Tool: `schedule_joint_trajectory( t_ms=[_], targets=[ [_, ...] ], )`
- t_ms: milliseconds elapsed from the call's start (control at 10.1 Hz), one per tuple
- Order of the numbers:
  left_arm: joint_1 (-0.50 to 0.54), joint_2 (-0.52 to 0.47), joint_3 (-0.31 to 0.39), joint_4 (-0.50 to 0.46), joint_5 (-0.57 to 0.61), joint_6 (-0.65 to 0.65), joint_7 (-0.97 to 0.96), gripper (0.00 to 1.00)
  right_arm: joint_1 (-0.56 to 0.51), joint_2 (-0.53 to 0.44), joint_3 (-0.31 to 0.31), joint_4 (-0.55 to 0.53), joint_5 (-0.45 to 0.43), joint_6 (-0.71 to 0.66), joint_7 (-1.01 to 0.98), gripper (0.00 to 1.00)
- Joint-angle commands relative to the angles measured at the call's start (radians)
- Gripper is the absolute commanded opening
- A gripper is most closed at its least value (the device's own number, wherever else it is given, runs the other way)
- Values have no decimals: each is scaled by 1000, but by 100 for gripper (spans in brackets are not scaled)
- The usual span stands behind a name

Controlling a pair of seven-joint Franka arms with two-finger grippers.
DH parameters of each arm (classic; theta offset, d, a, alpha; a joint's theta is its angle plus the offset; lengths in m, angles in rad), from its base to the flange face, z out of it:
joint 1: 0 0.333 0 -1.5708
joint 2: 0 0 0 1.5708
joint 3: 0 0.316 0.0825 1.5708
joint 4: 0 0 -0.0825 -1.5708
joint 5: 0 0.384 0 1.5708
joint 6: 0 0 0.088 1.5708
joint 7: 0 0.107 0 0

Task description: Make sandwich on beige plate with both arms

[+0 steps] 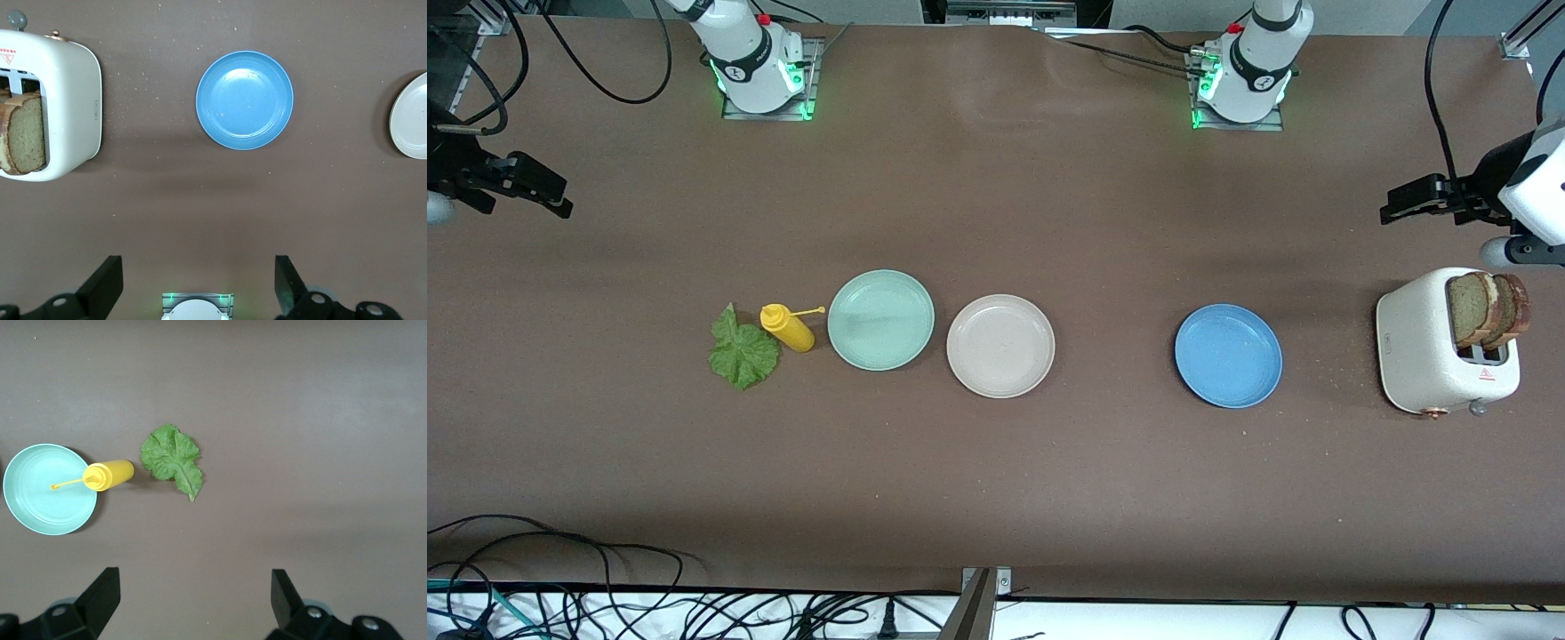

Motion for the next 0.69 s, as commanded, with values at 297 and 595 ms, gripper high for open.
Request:
schedule_joint_trajectory(
  t_ms=[297,595],
  targets=[
    [10,14,-5,29,-24,-3,25,100,-3,-5,0,9,4,-16,3,100],
    [10,14,-5,29,-24,-3,25,100,-3,-5,0,9,4,-16,4,100]
  ],
)
